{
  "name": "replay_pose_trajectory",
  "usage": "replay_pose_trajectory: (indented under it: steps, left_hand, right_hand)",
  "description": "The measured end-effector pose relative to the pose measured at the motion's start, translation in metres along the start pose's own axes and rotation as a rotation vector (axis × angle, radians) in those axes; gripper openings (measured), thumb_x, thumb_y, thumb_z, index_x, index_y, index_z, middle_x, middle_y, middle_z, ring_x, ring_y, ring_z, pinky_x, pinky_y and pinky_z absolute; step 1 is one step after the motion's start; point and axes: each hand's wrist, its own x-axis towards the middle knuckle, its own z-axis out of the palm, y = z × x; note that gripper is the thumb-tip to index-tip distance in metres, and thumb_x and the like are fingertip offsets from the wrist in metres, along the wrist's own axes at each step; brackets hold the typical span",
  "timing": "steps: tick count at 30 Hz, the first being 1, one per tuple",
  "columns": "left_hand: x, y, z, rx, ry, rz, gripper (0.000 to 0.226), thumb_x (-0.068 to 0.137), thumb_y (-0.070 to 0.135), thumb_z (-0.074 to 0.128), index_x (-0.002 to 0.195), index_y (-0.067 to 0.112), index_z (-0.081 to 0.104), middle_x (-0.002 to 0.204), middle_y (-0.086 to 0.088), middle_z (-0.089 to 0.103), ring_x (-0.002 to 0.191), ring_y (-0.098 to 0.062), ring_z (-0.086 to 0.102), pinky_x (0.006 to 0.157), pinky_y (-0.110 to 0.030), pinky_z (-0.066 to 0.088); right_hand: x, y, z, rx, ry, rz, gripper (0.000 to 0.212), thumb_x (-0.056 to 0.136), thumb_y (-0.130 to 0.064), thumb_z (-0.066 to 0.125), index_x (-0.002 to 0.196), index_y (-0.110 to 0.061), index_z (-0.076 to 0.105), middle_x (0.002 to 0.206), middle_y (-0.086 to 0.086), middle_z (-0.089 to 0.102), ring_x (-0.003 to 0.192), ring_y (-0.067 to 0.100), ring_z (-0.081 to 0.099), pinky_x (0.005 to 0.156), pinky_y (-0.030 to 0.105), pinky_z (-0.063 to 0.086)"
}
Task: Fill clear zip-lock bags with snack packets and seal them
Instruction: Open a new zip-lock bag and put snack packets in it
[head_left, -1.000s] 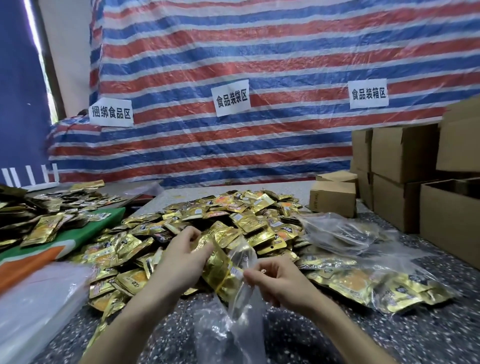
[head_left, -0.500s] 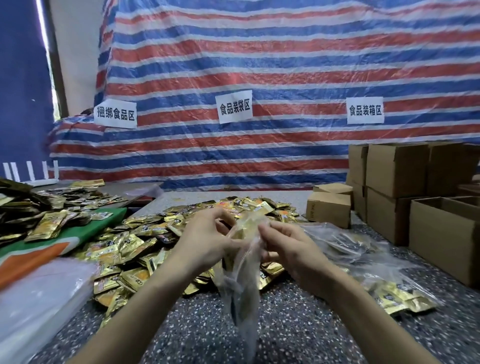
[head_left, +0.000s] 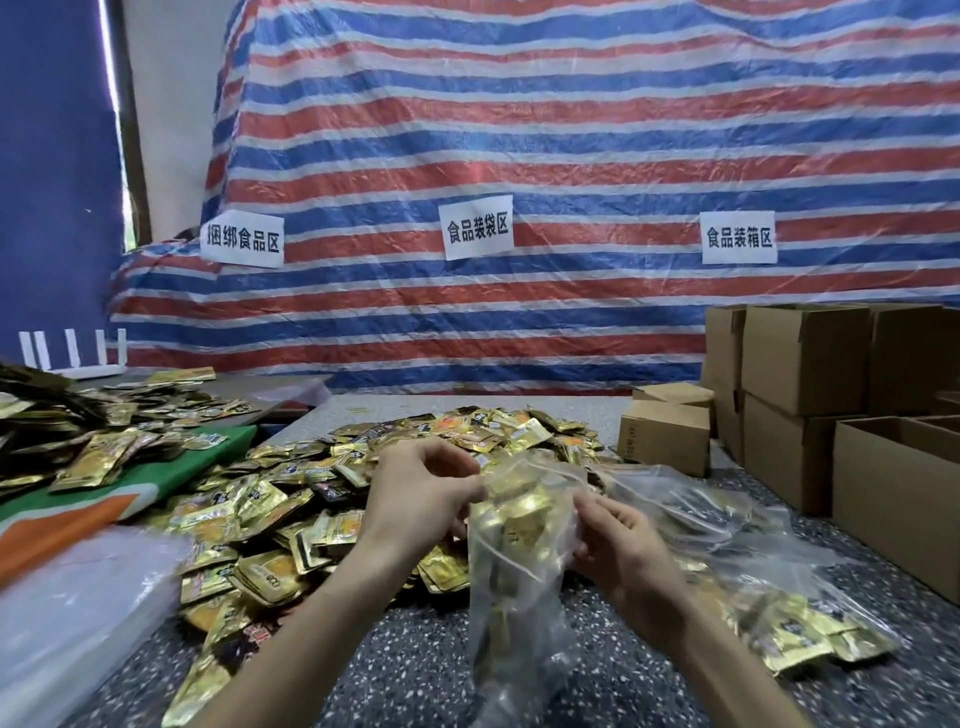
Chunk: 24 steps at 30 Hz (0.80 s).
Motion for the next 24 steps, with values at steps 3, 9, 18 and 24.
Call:
replay_pose_trajectory:
  steps: [3, 9, 18, 24]
  left_hand:
    - [0.011, -0.003, 0.006, -0.088, 0.047, 0.072, 0.008, 0.083, 0.01, 0.077, 0.085, 0.006, 0.069, 0.075, -0.008, 0.069, 0.051, -0.012, 0.06, 0.044, -0.023, 0.047]
    - [0.052, -0.055, 0.018, 0.233, 0.129, 0.059, 0.008, 0.092, 0.013, 0.064, 0.094, 0.021, 0.064, 0.098, 0.003, 0.066, 0.086, -0.014, 0.064, 0.071, -0.03, 0.054]
    - [0.081, -0.123, 0.036, 0.979, -0.313, 0.023, 0.081, 0.077, 0.062, 0.069, 0.146, 0.035, 0.038, 0.15, 0.009, 0.039, 0.137, -0.02, 0.035, 0.108, -0.044, 0.03]
    - [0.081, -0.123, 0.035, 0.991, -0.17, 0.085, 0.05, 0.087, 0.038, 0.069, 0.134, 0.046, 0.055, 0.134, 0.012, 0.061, 0.123, -0.018, 0.055, 0.096, -0.037, 0.045]
  right_hand:
    - [0.004, 0.006, -0.003, 0.187, 0.035, -0.001, 0.03, 0.09, -0.026, 0.06, 0.097, 0.003, 0.065, 0.092, 0.028, 0.055, 0.086, 0.039, 0.049, 0.097, 0.059, 0.037]
    - [0.003, 0.026, -0.01, 0.297, 0.031, 0.039, 0.035, 0.076, -0.038, 0.08, 0.083, -0.006, 0.068, 0.065, 0.004, 0.055, 0.06, 0.014, 0.055, 0.077, 0.038, 0.055]
    - [-0.002, 0.023, -0.009, 0.32, -0.039, 0.048, 0.025, 0.083, -0.032, 0.075, 0.077, -0.009, 0.068, 0.07, 0.006, 0.051, 0.061, 0.013, 0.05, 0.077, 0.035, 0.041]
    - [-0.006, 0.02, -0.007, 0.327, -0.031, 0.044, 0.033, 0.079, -0.028, 0.079, 0.087, -0.003, 0.059, 0.07, 0.005, 0.049, 0.059, 0.011, 0.047, 0.085, 0.041, 0.033]
